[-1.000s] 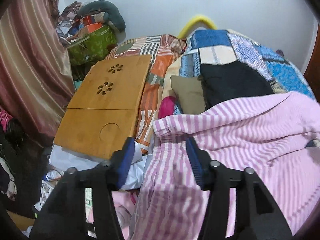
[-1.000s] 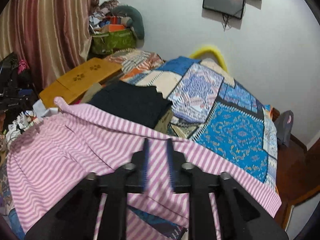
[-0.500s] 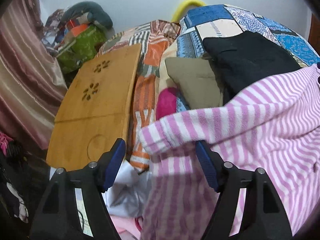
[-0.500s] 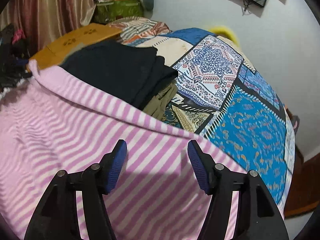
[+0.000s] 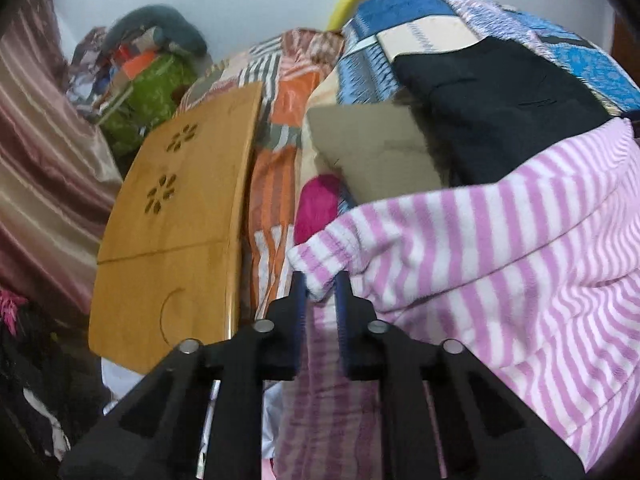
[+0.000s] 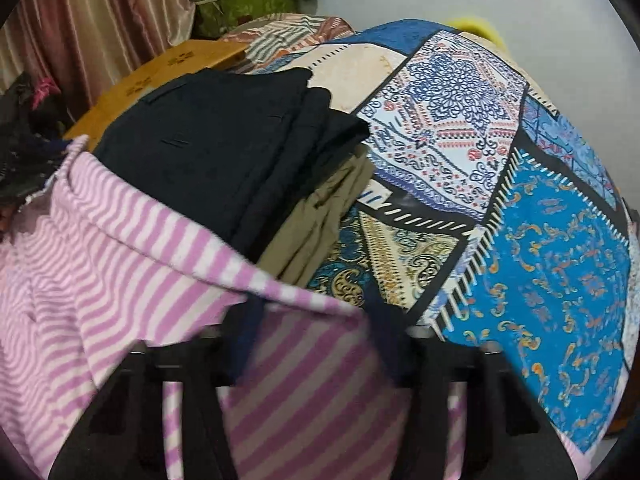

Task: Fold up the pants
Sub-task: 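Close both grippers on the fabric edge and lift it off the bed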

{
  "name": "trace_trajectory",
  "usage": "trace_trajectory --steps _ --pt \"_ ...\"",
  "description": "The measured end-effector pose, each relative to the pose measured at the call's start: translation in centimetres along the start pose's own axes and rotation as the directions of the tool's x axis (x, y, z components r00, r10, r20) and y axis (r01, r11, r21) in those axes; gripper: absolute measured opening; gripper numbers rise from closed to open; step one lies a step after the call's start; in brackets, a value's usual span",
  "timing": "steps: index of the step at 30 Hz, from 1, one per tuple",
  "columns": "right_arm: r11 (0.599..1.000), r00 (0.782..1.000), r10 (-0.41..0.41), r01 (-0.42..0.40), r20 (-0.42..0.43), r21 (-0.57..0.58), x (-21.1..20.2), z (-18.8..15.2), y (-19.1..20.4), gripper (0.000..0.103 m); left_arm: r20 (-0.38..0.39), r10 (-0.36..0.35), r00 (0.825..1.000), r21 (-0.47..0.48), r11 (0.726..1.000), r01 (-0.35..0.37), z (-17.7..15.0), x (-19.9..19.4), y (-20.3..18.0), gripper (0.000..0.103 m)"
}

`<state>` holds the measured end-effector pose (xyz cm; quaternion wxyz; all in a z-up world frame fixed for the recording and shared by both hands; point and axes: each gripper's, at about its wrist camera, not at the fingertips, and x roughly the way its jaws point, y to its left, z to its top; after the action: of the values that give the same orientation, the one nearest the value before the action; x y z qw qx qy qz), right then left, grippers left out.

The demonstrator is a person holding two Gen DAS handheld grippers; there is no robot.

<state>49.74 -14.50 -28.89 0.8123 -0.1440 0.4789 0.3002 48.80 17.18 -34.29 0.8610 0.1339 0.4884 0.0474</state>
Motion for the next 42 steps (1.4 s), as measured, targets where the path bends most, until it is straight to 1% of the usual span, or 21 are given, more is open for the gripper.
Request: trace_trajectory --steps 2,3,5,7,10,16,20,24,32,37,42 --pt "1.000 1.000 -0.019 0.019 0.004 -0.022 -0.2 -0.2 0.7 0.009 0.002 -0.005 1.000 -0.035 0.999 0.005 -0.1 -0.2 0.6 0.011" --pt "0.998 0.999 -0.043 0.044 0.012 -0.034 -0.5 -0.4 1.3 0.008 0.012 -0.004 1.000 -0.053 0.999 0.004 -0.1 -0.5 1.0 0.010" --pt "0.997 0.997 -0.066 0.068 0.035 -0.033 -0.9 -0.4 1.6 0.006 0.031 0.002 1.000 -0.078 0.997 0.000 -0.1 -1.4 1.5 0.010" --pt "0.996 0.993 -0.083 0.084 0.084 -0.013 -2.0 -0.5 1.7 0.005 0.058 0.021 0.998 -0.103 0.995 -0.015 -0.1 -2.7 2.2 0.009" --pt "0.996 0.984 -0.086 0.082 0.158 0.031 -4.3 -0.3 1.6 0.004 0.096 0.027 0.995 -0.145 0.989 -0.013 -0.1 -5.0 3.2 0.009" --pt "0.996 0.973 -0.084 0.080 0.217 0.025 -8.3 -0.9 2.9 0.004 0.191 0.014 0.981 -0.213 0.977 0.028 -0.8 -10.6 4.8 0.008" --pt "0.997 0.967 -0.078 0.073 0.242 0.028 -11.4 -2.0 4.1 0.004 0.225 0.009 0.974 -0.211 0.977 0.039 -1.4 -13.9 4.7 0.008" --pt "0.997 0.956 -0.075 0.063 0.282 0.049 -15.1 -3.4 5.1 0.004 0.269 0.005 0.963 -0.211 0.976 0.053 -2.7 -18.0 4.5 0.007" --pt "0.997 0.942 -0.074 0.059 0.328 0.053 -20.5 -6.1 8.3 0.003 0.327 0.019 0.945 -0.205 0.977 0.051 -6.2 -24.8 4.2 0.007" --pt "0.998 0.943 -0.052 0.040 0.329 0.043 -22.2 -8.5 10.9 0.003 0.328 0.019 0.945 -0.201 0.978 0.050 -9.0 -26.9 4.2 0.007" --pt "0.999 0.953 -0.027 0.017 0.302 0.036 -22.5 -11.4 13.7 0.003 0.306 0.000 0.952 -0.207 0.976 0.067 -12.7 -27.8 4.1 0.007"
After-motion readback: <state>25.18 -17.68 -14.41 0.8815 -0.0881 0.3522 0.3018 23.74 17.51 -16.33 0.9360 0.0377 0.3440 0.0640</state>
